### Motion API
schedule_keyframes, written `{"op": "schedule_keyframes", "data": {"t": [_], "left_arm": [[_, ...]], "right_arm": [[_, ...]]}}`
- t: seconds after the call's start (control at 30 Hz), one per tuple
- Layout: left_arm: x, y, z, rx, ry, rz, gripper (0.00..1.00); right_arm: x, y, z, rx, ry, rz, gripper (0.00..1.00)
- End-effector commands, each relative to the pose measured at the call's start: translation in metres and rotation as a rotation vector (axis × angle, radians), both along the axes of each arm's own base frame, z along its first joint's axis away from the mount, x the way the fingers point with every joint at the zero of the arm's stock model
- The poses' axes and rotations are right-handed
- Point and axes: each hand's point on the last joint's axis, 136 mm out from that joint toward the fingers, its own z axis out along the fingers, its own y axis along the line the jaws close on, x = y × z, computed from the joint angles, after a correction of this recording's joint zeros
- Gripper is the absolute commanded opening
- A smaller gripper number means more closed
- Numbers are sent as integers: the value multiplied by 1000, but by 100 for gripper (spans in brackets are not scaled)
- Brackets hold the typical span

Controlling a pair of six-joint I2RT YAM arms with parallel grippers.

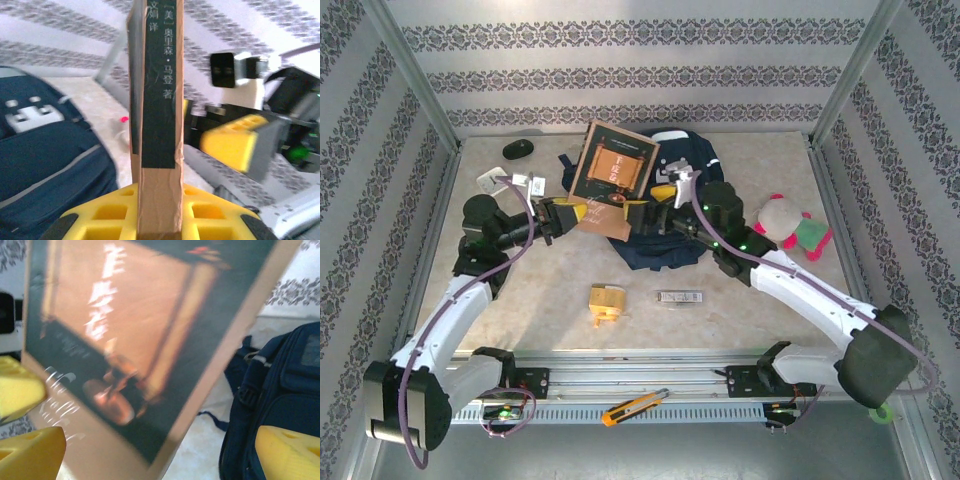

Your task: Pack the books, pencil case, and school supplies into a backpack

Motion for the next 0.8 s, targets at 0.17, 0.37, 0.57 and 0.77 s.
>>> {"op": "schedule_keyframes", "data": {"t": [0.17, 0.37, 0.57, 0.77], "left_arm": [[-26, -14, 76, -165, -261, -175, 0], [-32, -25, 85, -192, -263, -252, 0], [-29, -27, 87, -222, -257, -270, 0], [-17, -27, 70, -182, -228, -216, 0]], "right_arm": [[-17, -11, 31, 220, -60, 120, 98], [-33, 5, 50, 304, -54, 302, 98], [-51, 14, 66, 379, -88, 466, 96], [-74, 4, 81, 403, -170, 544, 84]]}}
